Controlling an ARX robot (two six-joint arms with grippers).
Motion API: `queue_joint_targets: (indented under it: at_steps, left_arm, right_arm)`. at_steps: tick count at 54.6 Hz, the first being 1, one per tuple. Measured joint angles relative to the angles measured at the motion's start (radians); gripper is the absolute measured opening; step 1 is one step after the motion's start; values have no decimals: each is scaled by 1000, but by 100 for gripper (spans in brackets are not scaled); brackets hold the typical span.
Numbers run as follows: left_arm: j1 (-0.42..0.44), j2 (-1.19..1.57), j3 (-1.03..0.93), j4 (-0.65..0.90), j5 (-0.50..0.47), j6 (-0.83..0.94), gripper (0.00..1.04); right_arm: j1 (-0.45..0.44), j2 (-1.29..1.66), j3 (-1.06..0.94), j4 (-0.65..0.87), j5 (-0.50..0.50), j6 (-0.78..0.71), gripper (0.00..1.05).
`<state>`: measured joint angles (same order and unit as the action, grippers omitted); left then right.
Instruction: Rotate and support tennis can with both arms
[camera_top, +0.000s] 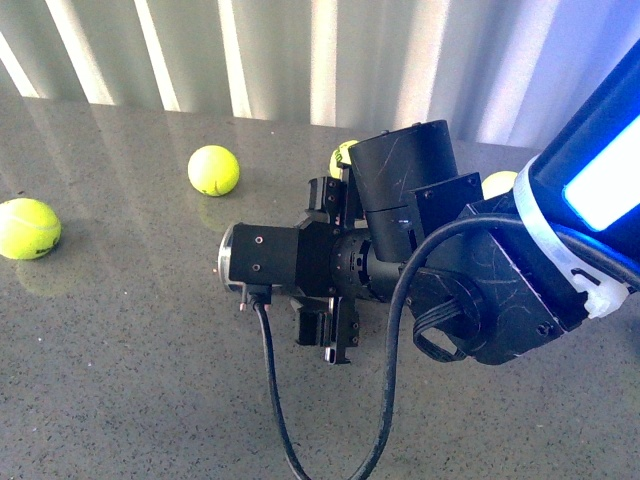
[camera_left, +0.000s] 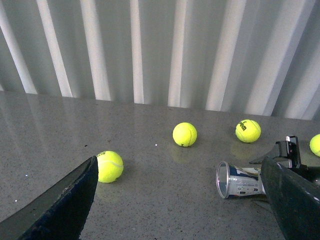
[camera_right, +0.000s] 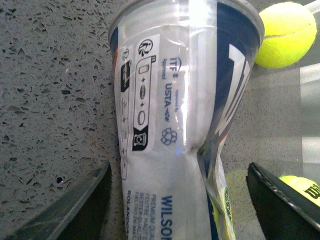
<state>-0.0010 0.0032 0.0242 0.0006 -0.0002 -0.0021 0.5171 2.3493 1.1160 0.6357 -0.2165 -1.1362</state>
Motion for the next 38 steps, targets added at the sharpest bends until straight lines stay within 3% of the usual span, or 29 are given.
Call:
queue_joint_targets:
  at_steps: [7,38]
  left_arm:
    - [0,0,0,0,0,0,98]
    - [0,0,0,0,0,0,98]
  right_arm:
    - [7,-17,-14,-1,-5,19,99]
    - [-22,-213,-247,59,18,84,97]
